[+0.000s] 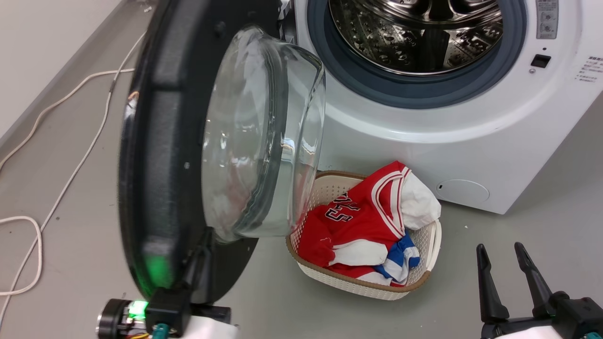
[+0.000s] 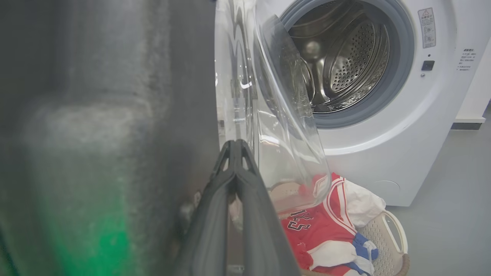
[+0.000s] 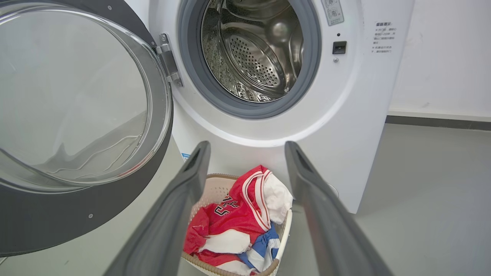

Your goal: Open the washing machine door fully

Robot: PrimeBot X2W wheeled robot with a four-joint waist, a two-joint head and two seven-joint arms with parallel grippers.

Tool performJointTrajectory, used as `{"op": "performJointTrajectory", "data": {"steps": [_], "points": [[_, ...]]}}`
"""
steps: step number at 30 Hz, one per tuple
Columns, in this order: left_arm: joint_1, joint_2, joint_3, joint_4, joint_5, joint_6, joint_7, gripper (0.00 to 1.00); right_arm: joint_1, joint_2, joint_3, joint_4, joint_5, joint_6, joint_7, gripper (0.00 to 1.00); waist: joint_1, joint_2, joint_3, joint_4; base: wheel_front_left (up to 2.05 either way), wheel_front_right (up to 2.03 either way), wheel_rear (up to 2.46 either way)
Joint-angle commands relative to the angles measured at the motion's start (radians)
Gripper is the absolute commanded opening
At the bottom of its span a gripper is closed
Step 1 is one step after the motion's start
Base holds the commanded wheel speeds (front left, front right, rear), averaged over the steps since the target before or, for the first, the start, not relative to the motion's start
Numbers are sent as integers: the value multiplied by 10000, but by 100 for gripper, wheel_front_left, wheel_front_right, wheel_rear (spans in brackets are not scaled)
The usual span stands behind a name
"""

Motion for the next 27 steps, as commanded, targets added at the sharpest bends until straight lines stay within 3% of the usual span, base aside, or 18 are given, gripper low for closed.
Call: {"op": "performJointTrajectory", "data": {"steps": [1, 19, 27], "points": [[71, 123, 352, 67, -92, 133, 29, 0, -159, 25, 4, -21, -48, -2, -20, 100, 0, -1, 97, 46, 0, 0, 0], [-709, 535, 3605, 982, -1096, 667, 27, 0, -664, 25, -195, -131, -385, -2, -18, 100, 0, -1, 960, -413, 0, 0, 0], [-1164, 875, 4811, 1471, -1447, 376, 27, 0, -863, 25, -295, -203, -484, -2, -20, 100, 0, -1, 1278, -544, 0, 0, 0]]}}
